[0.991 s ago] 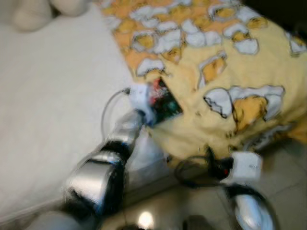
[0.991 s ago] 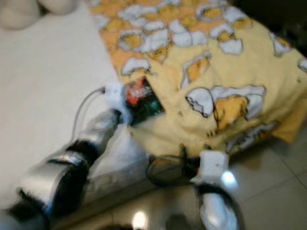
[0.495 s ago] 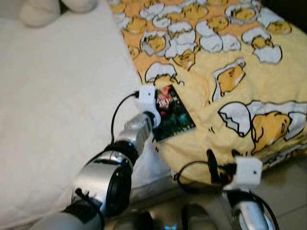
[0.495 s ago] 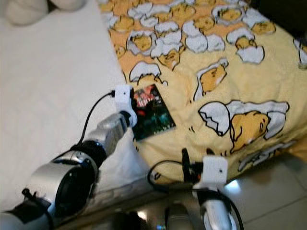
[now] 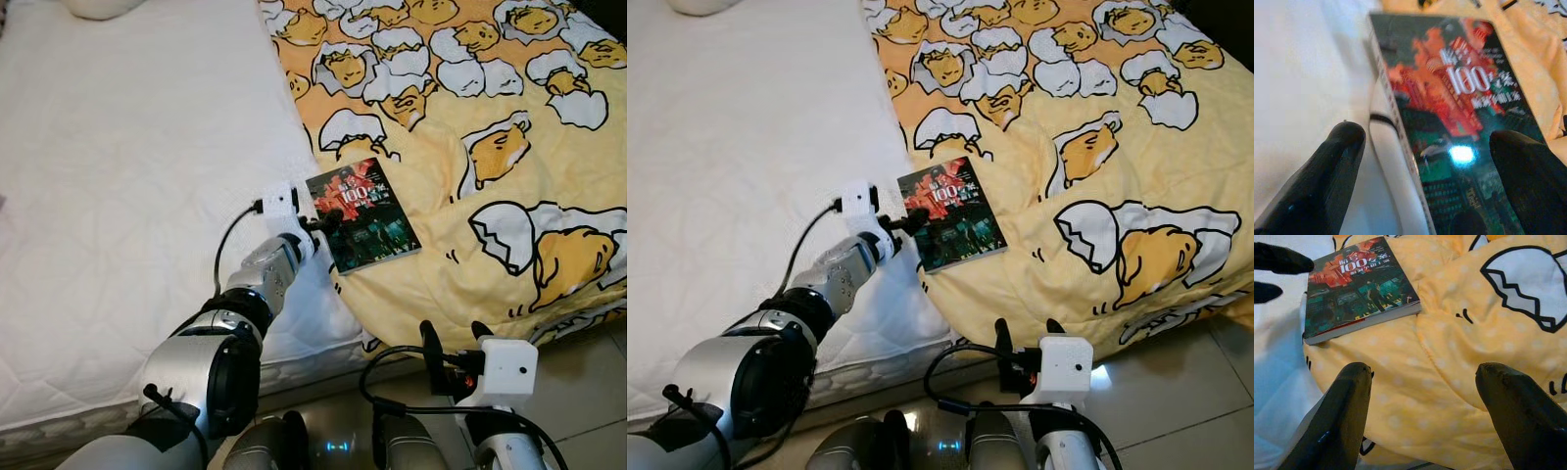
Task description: Clean up the room
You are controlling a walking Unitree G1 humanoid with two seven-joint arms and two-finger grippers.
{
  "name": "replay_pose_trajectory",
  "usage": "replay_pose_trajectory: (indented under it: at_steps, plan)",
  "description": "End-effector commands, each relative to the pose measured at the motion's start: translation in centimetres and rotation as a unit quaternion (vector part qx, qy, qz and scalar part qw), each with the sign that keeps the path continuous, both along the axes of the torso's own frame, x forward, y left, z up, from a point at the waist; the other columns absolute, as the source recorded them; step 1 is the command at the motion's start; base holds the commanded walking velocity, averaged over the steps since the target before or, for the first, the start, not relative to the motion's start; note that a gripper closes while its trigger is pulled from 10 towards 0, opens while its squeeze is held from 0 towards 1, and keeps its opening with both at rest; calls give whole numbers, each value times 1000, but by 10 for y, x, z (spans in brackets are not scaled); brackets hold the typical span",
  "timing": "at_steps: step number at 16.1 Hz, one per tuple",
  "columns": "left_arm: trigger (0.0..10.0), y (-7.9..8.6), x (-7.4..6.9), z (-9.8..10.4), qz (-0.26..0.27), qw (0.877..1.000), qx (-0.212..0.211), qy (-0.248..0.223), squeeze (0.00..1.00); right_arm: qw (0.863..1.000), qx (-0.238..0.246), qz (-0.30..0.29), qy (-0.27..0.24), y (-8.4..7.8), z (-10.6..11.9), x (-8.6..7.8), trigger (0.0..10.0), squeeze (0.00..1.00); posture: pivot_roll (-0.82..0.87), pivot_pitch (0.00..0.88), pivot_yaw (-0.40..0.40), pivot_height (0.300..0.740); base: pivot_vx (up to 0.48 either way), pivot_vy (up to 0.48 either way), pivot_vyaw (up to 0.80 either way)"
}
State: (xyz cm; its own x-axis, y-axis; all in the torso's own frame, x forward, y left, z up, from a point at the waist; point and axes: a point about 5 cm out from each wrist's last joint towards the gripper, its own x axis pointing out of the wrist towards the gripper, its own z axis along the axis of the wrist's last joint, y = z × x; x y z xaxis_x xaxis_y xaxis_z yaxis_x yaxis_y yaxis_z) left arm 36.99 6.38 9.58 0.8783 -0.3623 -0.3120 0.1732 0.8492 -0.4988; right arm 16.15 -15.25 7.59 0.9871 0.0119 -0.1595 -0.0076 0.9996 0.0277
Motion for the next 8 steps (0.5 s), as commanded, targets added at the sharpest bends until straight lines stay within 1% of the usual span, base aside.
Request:
replay_pose_trajectory:
  at_steps: [1,3,6,8]
  plan:
    - [10000,0,-9,-16,7,999,-19,42,0,1000,5,3,3,2,3,-3,10000,125,-223,254,98,740,0,0,0]
    - [10000,-2,-12,-21,11,998,-37,56,0,1000,4,2,7,2,3,-6,10000,129,-233,263,96,740,0,0,0]
    - [10000,-5,-13,-21,7,997,-43,59,0,1000,5,-1,12,2,3,-11,10000,125,-243,267,96,740,0,0,0]
    - [10000,-7,-11,-17,4,997,-51,53,0,1000,5,-2,14,3,3,-12,10000,129,-246,264,101,740,0,0,0]
